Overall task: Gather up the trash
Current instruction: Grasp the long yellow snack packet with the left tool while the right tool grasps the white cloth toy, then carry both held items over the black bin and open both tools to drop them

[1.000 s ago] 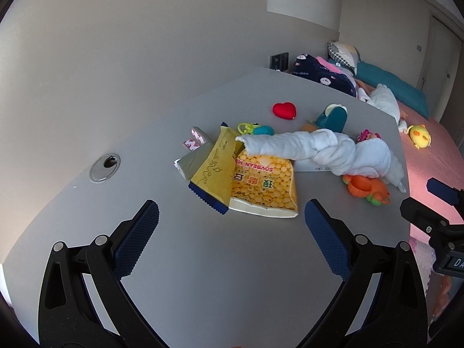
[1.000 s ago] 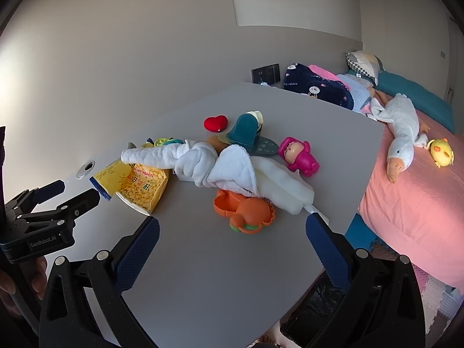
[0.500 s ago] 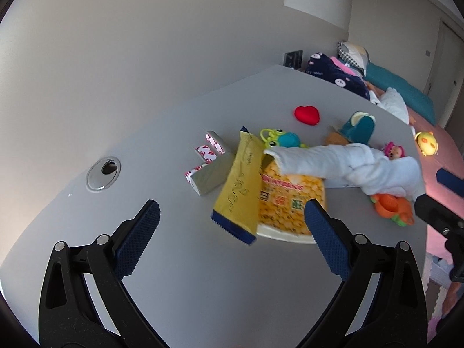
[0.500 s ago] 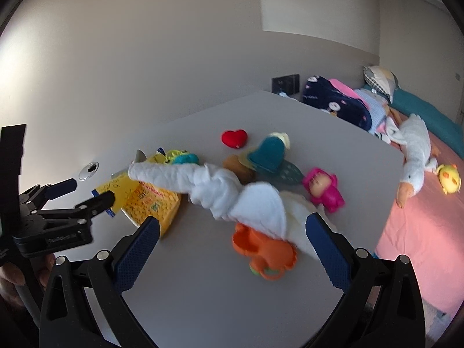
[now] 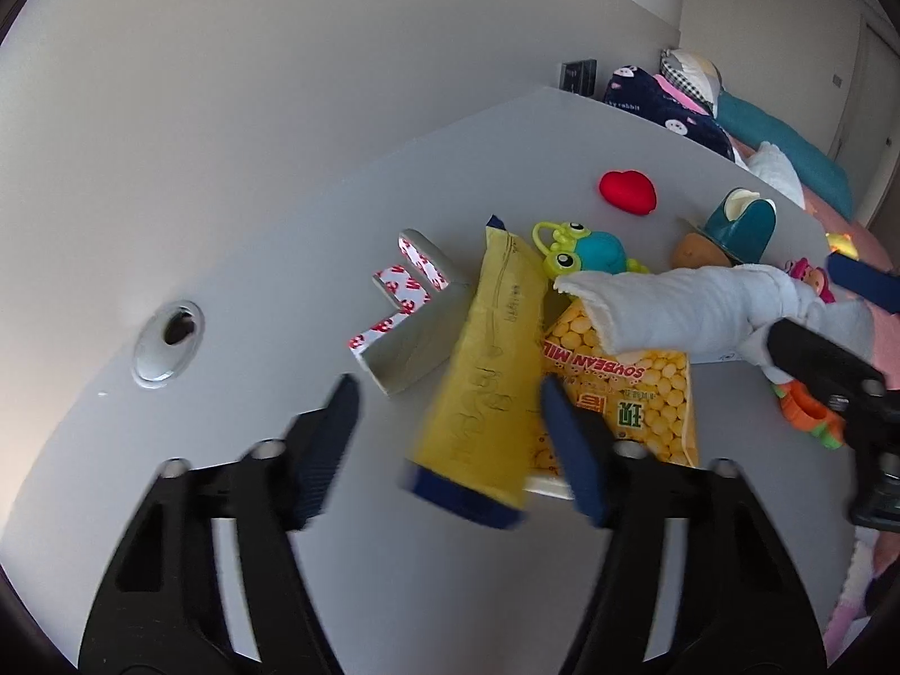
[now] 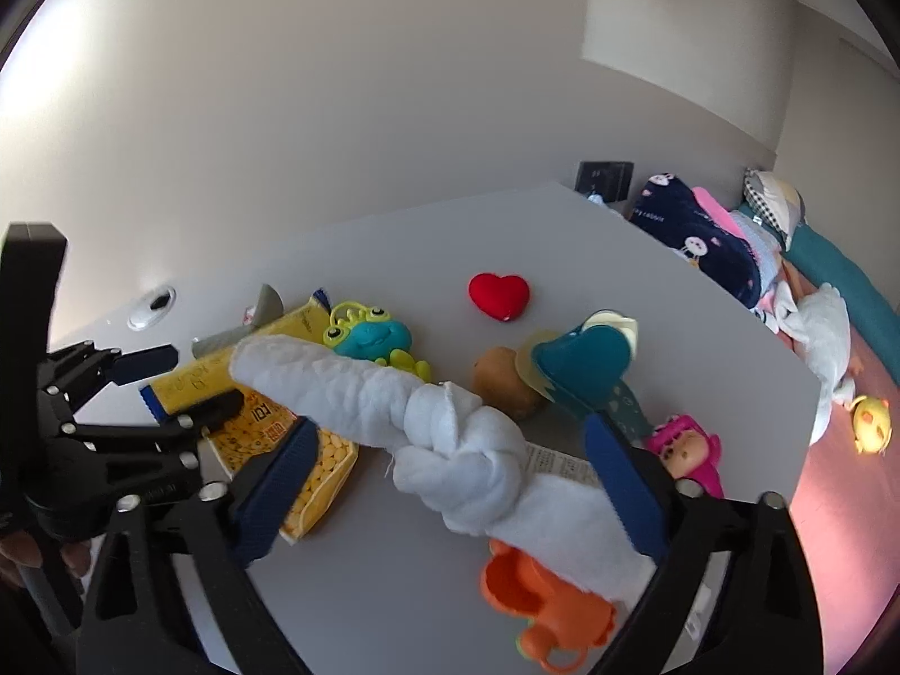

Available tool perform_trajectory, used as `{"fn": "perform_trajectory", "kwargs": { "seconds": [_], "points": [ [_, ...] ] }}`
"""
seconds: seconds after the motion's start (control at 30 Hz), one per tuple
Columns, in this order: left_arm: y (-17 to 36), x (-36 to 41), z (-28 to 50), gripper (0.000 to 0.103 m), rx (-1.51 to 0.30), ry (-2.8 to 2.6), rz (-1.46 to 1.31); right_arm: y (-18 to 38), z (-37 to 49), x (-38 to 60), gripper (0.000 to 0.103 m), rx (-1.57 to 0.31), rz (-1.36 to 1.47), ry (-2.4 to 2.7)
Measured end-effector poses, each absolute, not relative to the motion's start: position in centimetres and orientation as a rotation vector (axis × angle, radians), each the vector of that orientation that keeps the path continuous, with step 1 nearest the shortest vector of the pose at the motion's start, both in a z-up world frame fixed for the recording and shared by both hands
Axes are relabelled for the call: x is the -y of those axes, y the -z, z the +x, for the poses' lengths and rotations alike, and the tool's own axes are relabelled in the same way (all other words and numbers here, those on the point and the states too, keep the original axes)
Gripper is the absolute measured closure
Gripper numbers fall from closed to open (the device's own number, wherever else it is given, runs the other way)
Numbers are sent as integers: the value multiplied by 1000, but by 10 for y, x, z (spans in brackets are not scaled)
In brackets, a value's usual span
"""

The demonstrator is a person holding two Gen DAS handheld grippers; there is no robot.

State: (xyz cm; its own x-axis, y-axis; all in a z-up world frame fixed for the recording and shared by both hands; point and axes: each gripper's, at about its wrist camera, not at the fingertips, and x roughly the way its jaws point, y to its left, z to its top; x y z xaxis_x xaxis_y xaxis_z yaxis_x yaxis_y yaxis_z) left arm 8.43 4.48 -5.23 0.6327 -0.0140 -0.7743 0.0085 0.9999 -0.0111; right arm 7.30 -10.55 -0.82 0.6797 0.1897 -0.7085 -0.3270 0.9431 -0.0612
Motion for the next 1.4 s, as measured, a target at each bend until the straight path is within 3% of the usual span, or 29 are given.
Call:
{"fn": "perform_trajectory", "kwargs": {
  "seconds": [0.1,0.33,0.43,0.63,1.1,1.4],
  "points": [
    [54,-45,86,57,-885,15,0,16,80,102,40,-808,-190,-300],
    [50,-47,82,77,-856,14,-6,16,80,108,60,-797,-147,-326],
    [44,-48,82,85,-840,14,-22,8,77,114,61,-775,-113,-336],
    [24,-47,73,89,-777,7,-10,-19,69,122,62,-712,-66,-351],
    [-29,-21,42,89,-663,41,17,-87,26,164,62,-566,-6,-294],
    [-46,29,19,90,-629,130,51,-98,-11,220,62,-536,32,-211]
  ]
}}
